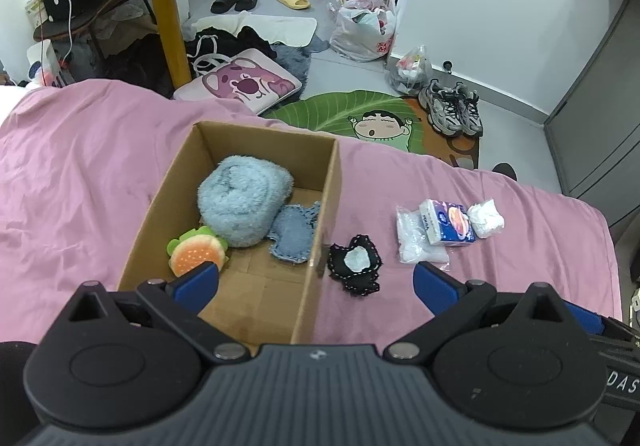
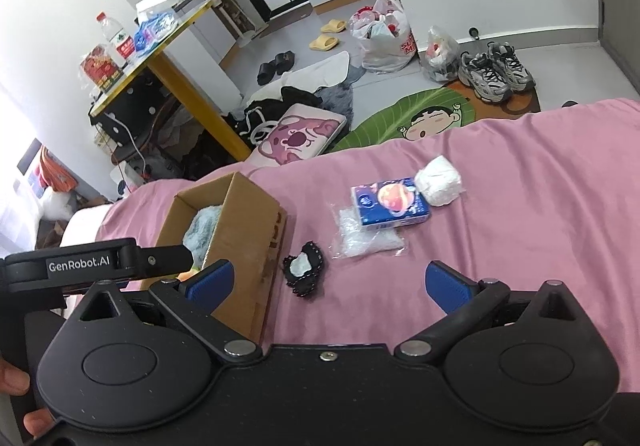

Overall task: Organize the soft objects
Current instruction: 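Move the left gripper to the black patch while the right gripper approaches the white cloth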

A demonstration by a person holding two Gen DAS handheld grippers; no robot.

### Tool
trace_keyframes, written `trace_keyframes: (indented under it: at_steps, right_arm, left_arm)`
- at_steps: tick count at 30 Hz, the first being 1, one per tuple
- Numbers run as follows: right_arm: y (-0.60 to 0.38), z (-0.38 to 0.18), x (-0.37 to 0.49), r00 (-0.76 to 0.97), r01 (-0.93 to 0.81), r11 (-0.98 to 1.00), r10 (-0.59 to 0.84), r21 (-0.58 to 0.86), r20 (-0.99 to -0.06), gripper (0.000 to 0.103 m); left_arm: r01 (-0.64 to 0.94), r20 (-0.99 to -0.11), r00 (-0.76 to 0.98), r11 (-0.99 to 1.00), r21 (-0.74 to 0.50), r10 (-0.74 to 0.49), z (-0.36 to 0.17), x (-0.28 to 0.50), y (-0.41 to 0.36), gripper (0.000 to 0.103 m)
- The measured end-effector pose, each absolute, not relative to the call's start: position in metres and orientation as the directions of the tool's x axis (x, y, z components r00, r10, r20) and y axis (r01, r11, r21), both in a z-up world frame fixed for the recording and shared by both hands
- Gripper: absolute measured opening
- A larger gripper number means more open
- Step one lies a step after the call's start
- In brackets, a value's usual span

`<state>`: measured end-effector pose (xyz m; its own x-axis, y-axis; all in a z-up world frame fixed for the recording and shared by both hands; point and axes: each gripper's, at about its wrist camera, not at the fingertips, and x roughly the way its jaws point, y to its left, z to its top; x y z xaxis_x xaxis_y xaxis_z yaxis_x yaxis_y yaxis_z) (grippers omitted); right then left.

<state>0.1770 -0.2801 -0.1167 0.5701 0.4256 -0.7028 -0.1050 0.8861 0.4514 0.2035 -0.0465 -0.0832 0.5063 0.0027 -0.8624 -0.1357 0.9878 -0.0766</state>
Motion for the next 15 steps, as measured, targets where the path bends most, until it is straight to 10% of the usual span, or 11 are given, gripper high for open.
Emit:
trace_keyframes:
  at_steps: [15]
  right_arm:
    - [-0.316,-0.123,0.173,0.584,-0.093,0.867,0.446,0.49,-0.678,0.103]
  left_arm:
    - [-0.106,-0.844,0.535,0.994,-0.014,0.045,-0.083,0.197,-0.09,0.1]
